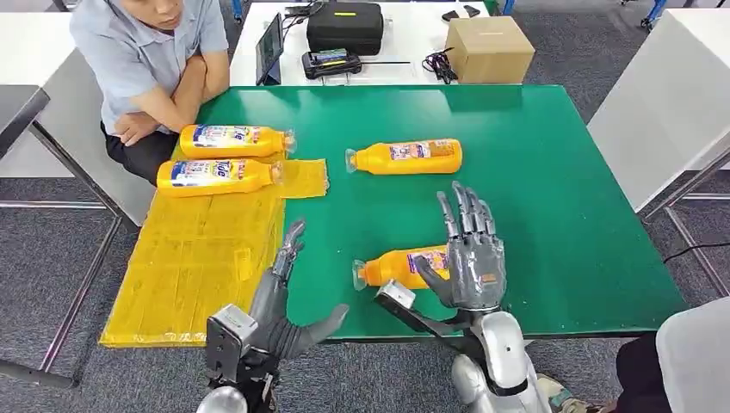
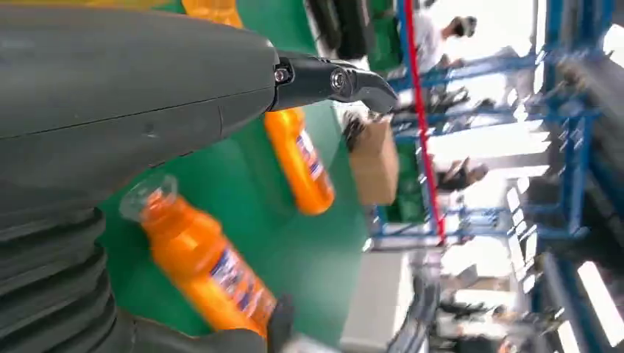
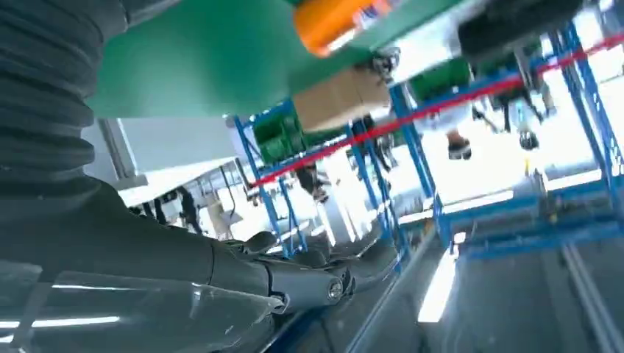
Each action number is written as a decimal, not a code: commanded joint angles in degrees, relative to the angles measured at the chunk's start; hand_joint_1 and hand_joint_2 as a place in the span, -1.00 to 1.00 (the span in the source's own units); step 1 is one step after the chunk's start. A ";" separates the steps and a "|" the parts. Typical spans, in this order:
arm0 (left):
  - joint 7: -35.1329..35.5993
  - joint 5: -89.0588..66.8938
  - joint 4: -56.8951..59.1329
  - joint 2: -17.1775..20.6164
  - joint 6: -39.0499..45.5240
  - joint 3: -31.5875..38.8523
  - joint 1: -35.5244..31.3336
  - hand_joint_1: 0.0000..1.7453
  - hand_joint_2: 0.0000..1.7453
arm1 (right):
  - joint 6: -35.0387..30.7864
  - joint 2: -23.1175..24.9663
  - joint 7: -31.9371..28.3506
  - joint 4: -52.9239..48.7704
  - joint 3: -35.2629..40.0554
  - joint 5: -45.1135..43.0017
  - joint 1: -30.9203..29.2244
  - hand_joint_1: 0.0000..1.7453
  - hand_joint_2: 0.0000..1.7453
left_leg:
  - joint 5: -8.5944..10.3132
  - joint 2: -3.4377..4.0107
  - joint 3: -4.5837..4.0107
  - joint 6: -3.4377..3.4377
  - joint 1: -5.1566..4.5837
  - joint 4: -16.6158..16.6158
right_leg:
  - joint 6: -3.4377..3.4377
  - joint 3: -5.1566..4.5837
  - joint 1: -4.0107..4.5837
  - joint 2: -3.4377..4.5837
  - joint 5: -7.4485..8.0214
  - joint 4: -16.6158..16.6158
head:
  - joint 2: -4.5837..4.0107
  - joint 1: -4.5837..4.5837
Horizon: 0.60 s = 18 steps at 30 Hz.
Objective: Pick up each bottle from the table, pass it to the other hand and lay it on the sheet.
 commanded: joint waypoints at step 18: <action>-6.84 6.60 -0.73 1.26 12.46 -1.44 0.75 -1.00 1.00 | 10.38 -5.86 -3.65 -1.22 -2.55 -21.15 -1.51 -1.00 1.00 | -0.11 0.07 -0.02 -0.11 0.05 0.06 | -0.13 0.03 0.06 0.04 -0.06 0.04 | 0.00 0.02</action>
